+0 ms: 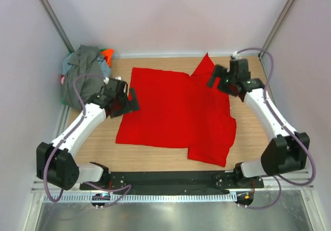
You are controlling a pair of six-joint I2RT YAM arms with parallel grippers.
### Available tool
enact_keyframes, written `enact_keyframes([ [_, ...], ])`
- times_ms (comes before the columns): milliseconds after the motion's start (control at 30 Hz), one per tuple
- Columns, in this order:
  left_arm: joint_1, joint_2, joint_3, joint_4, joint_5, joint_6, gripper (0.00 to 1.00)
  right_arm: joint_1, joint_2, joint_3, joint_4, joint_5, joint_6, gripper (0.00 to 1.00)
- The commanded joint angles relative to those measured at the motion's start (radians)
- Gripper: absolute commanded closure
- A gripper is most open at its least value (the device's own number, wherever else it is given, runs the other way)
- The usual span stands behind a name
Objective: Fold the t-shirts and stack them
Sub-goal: Flatten the tshirt out
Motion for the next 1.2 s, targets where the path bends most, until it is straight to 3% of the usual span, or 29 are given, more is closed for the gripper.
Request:
enact_keyframes([
  [0,-0.03,-0.017,-0.146,0.112,0.078,-0.097,0.08,-0.013,0.03,-0.129,0.046,-0.116,0.032,0.0],
  [167,-0.129,-0.118,-0.288,0.16,-0.025,-0.172,0.09,-0.019,0.013,-0.146,0.026,-0.147,0.042,0.0],
  [467,-0.129,-0.088,-0.486,0.288,-0.049,-0.24,0.11,-0.021,0.036,-0.488,0.239,-0.272,0.194,0.0],
  [800,-0.183,-0.084,-0.627,0.325,-0.069,-0.355,0.13,-0.05,0.18,-0.501,0.245,-0.185,0.184,0.0],
  [967,-0.339,-0.207,-0.685,0.25,-0.121,-0.482,0.13,-0.093,0.191,-0.524,0.195,-0.108,0.182,0.0],
  [1167,-0.49,-0.338,-0.632,0.059,-0.21,-0.588,0.13,-0.101,0.121,-0.556,0.136,-0.059,0.171,0.0],
])
